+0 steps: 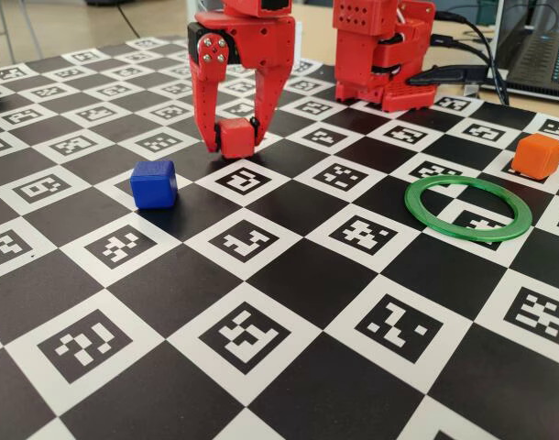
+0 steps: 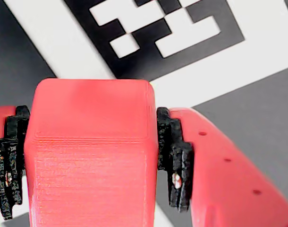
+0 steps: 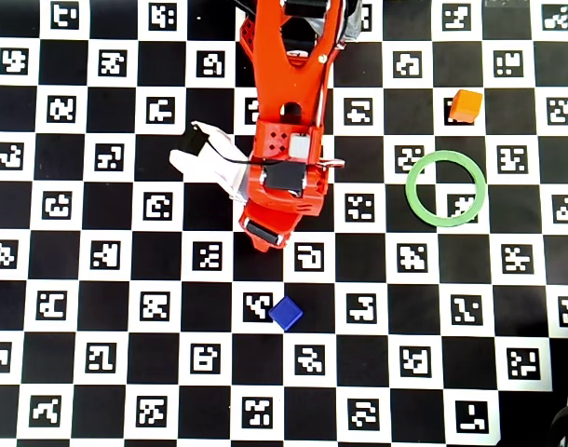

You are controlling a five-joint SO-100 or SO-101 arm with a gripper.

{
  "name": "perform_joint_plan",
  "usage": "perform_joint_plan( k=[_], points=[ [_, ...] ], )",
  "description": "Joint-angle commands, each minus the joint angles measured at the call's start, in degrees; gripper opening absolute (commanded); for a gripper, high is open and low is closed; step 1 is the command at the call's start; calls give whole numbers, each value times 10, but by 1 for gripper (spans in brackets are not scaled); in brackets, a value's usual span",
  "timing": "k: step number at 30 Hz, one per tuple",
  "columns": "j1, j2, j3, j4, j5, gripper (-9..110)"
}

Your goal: Grab the red cube then put it in the green circle then put the blue cube on top and finally the orange cube on top

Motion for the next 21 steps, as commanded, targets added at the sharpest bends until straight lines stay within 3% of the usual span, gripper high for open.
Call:
perform_joint_plan(
  k=[1, 11, 21],
  points=[
    [8, 70, -89, 69, -18, 8],
    [-85, 57, -263, 238, -23, 8],
    [-276, 52, -317, 286, 87, 8]
  ],
)
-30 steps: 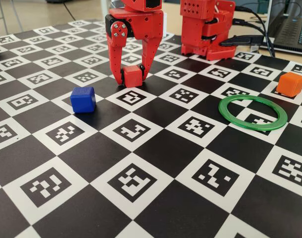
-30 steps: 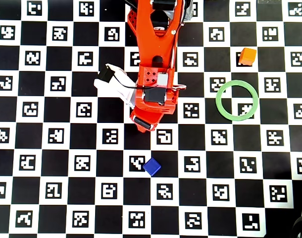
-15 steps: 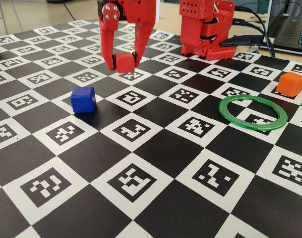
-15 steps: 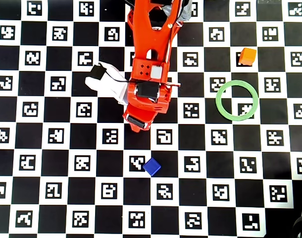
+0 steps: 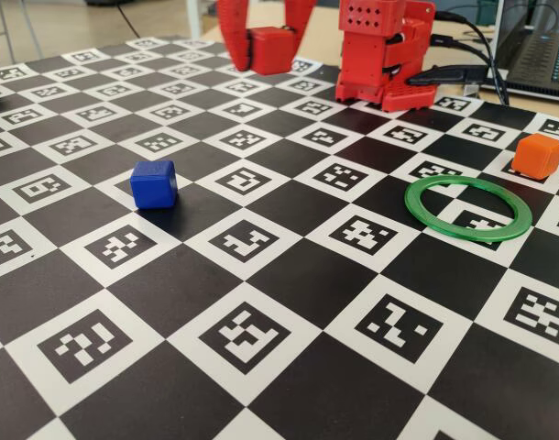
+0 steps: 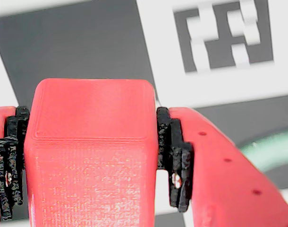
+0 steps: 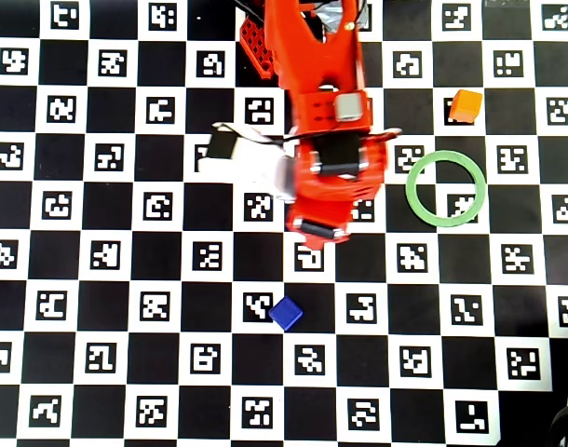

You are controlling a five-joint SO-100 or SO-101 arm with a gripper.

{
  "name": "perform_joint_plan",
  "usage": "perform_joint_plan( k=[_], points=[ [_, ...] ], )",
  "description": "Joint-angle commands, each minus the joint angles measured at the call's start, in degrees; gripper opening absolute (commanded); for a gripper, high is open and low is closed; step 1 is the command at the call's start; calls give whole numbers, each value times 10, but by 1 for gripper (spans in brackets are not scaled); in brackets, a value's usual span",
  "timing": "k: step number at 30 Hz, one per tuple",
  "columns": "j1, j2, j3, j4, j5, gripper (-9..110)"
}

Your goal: Grab the red cube then put it in the green circle then put the blue cube on top and finally the orange cube on top

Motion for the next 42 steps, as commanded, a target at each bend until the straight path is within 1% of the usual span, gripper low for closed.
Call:
perform_joint_plan(
  k=[1, 5, 10, 13, 17, 21, 26, 34, 42],
  points=[
    [-80, 25, -60, 14, 43, 8],
    [-152, 0, -88, 26, 67, 7],
    [-219, -30, -86, -2, 97, 7],
    [-259, -84, -136, 15, 113, 7],
    [-293, -151, -199, 34, 132, 7],
    [-317, -178, -215, 27, 147, 8],
    [-326, -178, -199, 4, 163, 8],
    [-315, -125, -86, -74, 167, 8],
    [-311, -96, -28, -114, 163, 8]
  ],
)
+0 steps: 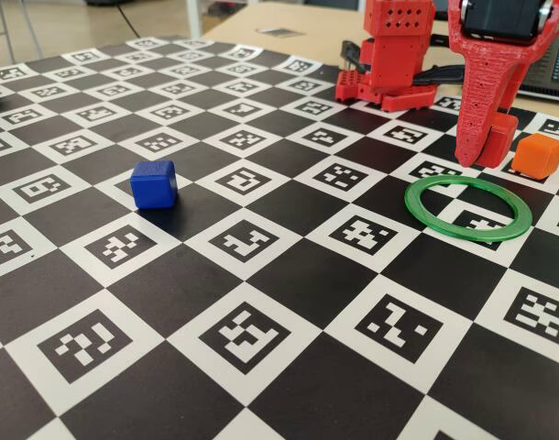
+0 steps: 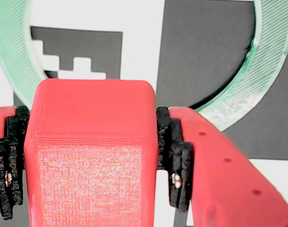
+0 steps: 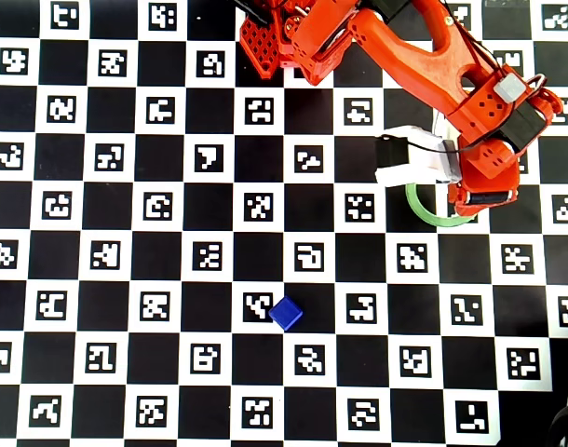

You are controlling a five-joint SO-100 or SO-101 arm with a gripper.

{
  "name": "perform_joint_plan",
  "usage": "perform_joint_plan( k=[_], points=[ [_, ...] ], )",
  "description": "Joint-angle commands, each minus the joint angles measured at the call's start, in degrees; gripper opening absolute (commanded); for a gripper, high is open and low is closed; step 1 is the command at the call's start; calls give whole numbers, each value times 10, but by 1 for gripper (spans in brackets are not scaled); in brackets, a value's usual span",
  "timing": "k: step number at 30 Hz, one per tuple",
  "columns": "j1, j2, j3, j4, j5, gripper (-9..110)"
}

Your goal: Grab the red cube then put it in the green circle then put the blue cube on top and finally the orange cube on top

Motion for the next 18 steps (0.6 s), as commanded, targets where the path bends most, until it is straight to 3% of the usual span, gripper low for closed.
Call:
perform_joint_plan(
  k=[1, 18],
  points=[
    [10, 68, 11, -24, -3, 8],
    [17, 96, 142, -132, 0, 8]
  ],
)
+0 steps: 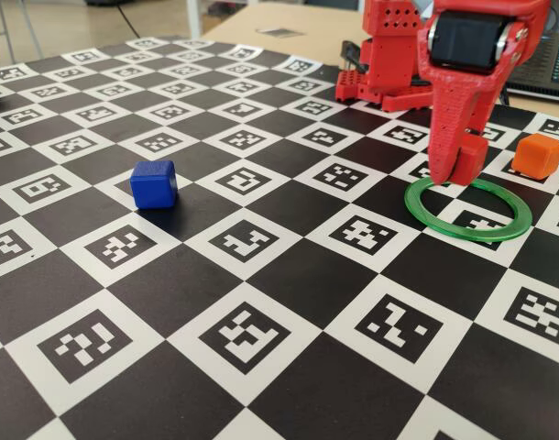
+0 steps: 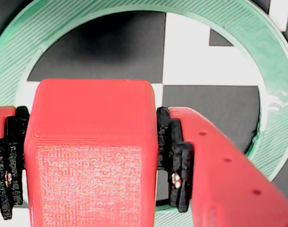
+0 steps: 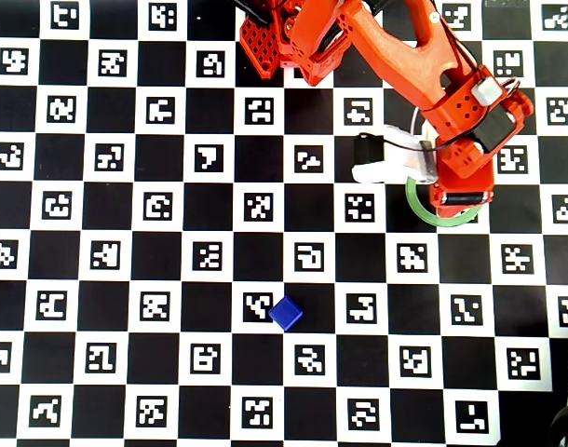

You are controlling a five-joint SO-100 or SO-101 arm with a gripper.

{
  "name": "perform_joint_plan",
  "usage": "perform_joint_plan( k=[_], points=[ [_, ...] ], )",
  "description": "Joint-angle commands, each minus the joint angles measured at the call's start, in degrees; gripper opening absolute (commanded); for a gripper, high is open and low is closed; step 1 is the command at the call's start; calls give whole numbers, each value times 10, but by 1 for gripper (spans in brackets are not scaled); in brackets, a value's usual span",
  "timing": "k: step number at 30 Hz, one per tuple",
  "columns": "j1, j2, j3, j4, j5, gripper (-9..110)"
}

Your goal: Grab the red cube then put it in the green circle then put the blue cube on top and finally the orange cube on top

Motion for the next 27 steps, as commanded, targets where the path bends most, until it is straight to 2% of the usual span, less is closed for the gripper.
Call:
perform_joint_plan(
  k=[1, 14, 27],
  points=[
    [-10, 64, 2, -15, 1, 8],
    [-49, 73, 22, -45, 22, 9],
    [-38, 60, 55, -83, 25, 9]
  ],
)
